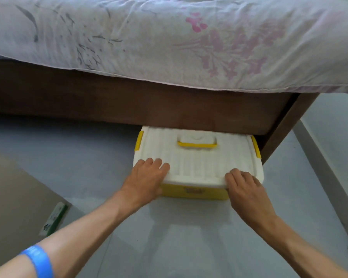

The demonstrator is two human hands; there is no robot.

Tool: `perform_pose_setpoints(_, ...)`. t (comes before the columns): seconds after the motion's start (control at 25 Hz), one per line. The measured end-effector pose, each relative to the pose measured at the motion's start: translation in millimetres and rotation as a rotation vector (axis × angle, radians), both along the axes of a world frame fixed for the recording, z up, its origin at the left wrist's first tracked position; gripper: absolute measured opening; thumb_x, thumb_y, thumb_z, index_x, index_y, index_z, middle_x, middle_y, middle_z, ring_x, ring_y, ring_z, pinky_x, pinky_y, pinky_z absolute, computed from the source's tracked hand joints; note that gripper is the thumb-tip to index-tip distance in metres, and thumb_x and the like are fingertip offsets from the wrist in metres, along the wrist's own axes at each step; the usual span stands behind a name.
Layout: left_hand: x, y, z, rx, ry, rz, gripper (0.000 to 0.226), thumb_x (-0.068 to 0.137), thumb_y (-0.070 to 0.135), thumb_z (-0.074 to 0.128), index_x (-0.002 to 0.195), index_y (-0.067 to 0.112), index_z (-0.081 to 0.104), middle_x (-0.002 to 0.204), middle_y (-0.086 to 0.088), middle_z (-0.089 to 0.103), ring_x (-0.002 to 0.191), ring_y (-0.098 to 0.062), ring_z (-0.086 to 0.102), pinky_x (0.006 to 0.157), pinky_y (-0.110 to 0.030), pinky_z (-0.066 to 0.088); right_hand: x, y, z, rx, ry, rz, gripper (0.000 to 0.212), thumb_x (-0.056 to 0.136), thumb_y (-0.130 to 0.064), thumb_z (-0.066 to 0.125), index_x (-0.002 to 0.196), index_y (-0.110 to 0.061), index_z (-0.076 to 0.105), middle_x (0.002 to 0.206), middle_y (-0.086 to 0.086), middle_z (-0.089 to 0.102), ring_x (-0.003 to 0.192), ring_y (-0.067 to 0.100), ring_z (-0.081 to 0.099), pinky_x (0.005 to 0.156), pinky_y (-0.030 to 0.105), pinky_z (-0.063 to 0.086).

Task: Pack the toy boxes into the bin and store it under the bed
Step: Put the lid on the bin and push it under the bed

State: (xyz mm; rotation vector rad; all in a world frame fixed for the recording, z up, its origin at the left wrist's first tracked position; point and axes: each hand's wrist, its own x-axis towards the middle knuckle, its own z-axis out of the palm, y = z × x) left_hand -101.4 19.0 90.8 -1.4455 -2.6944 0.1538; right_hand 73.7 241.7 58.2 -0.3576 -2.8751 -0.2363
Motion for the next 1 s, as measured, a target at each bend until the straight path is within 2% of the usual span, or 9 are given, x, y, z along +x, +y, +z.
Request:
perform_pose_setpoints(0.12,23,-34,11,-0.107,-0.177,-0.142,0.028,0.078,0.035,0.058,0.102,0.031,0.046,0.09,0.011,0.043,0.085,-0.02,0.047,0.076,-0.029,0.036,42,-1,9,-0.121,-0.023,0.188,0.027,0.078,-0.027,0.077,0.089,-0.019,0.054,0.088,-0.002,0.051,0.07,0.02,0.045,0.059,0.036,0.047)
perform_pose_setpoints(0.28,32,-52,19,-0.178,-0.259,-0.1,0.028,0.073,0.053,0.059,0.085,0.035,0.041,0.093,0.012,0.033,0.085,-0.01,0.033,0.058,-0.027,0.026,25,-22,27,-0.325,-0.189,0.33,0.051,0.096,-0.066,0.034,0.127,-0.03,0.052,0.133,-0.01,0.051,0.116,0.014,0.048,0.097,0.034,0.041)
perform_pose_setpoints(0.36,36,-56,19,-0.158,-0.267,-0.081,0.029,0.075,0.053,0.06,0.086,0.035,0.041,0.096,0.012,0.032,0.087,-0.01,0.031,0.061,-0.027,0.029,-2,-38,26,-0.319,-0.224,0.247,0.066,0.098,-0.063,0.024,0.15,-0.024,0.035,0.159,-0.004,0.029,0.145,0.019,0.027,0.116,0.039,0.023)
perform_pose_setpoints(0.44,39,-58,19,-0.148,-0.292,-0.074,0.029,0.076,0.053,0.061,0.087,0.036,0.041,0.098,0.012,0.032,0.088,-0.01,0.03,0.061,-0.027,0.029,-25,-44,22,-0.304,-0.202,0.141,0.069,0.099,-0.06,0.022,0.156,-0.021,0.019,0.166,-0.004,0.007,0.152,0.021,0.007,0.12,0.041,0.012)
perform_pose_setpoints(0.56,39,-57,22,-0.108,-0.292,-0.074,0.03,0.078,0.052,0.062,0.09,0.036,0.041,0.101,0.011,0.033,0.089,-0.011,0.031,0.064,-0.027,0.032,-51,-35,24,-0.354,-0.305,0.024,0.069,0.1,-0.058,0.022,0.157,-0.021,0.01,0.166,-0.004,0.0,0.152,0.021,-0.002,0.122,0.044,0.005)
perform_pose_setpoints(0.64,44,-59,22,-0.058,-0.284,-0.04,0.034,0.081,0.053,0.063,0.101,0.034,0.043,0.109,0.01,0.035,0.095,-0.013,0.036,0.067,-0.029,0.038,-55,-36,31,-0.368,-0.334,0.04,0.069,0.101,-0.057,0.023,0.157,-0.02,0.011,0.166,-0.002,0.004,0.152,0.021,0.002,0.122,0.043,0.005)
perform_pose_setpoints(0.76,76,-70,5,0.007,-0.125,-0.059,0.052,0.08,0.035,0.073,0.129,0.025,0.054,0.132,-0.001,0.053,0.114,-0.026,0.056,0.077,-0.037,0.056,-7,-60,29,-0.299,-0.086,0.114,0.064,0.099,-0.051,0.035,0.15,-0.012,0.036,0.158,0.009,0.033,0.146,0.031,0.029,0.117,0.047,0.025)
perform_pose_setpoints(0.88,95,-76,-18,0.028,-0.003,-0.087,0.07,0.063,-0.005,0.069,0.13,0.011,0.065,0.128,-0.018,0.065,0.114,-0.041,0.064,0.086,-0.048,0.058,62,-79,-4,-0.205,0.048,0.15,0.052,0.091,-0.022,0.049,0.142,-0.014,0.047,0.147,0.008,0.05,0.13,0.036,0.05,0.107,0.049,0.035)
perform_pose_setpoints(1.0,77,-60,-22,0.057,0.043,-0.052,0.086,0.05,-0.014,0.077,0.132,0.008,0.063,0.13,-0.02,0.064,0.115,-0.043,0.063,0.089,-0.053,0.055,56,-59,-17,-0.143,0.026,0.084,0.068,0.075,0.004,0.066,0.139,-0.014,0.054,0.14,0.007,0.058,0.123,0.038,0.056,0.102,0.052,0.043)
